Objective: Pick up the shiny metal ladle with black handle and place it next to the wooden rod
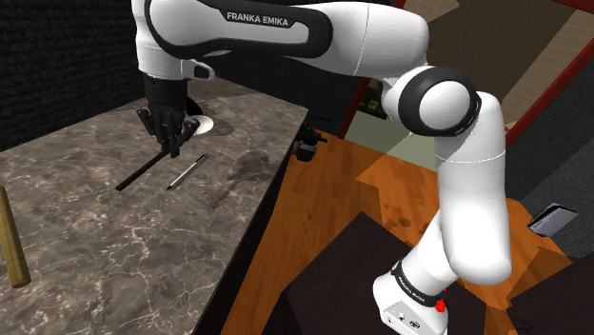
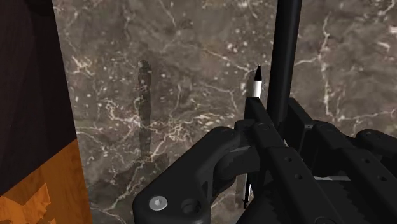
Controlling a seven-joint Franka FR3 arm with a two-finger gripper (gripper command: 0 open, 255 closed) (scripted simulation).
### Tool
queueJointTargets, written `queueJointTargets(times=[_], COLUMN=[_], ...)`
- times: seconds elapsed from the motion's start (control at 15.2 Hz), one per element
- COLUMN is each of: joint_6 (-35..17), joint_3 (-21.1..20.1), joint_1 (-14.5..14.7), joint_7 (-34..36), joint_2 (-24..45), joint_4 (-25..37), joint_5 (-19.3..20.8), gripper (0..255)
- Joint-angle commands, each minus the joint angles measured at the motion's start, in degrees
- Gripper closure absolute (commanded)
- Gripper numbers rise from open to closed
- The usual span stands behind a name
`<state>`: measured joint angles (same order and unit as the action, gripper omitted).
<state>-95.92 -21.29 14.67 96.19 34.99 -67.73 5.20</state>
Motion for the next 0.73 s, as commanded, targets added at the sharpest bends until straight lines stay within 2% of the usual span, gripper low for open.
queueJointTargets(times=[0.0, 0.2, 0.66], joint_6=[0.8, 3.0, -1.7], joint_3=[-0.3, -0.5, -0.4], joint_1=[2.1, 6.1, 5.7], joint_7=[2.2, 5.3, 5.4], joint_2=[1.3, 5.2, 5.2], joint_4=[2.2, 8.6, 3.8], joint_5=[0.4, 1.4, 1.4], gripper=[255, 255, 255])
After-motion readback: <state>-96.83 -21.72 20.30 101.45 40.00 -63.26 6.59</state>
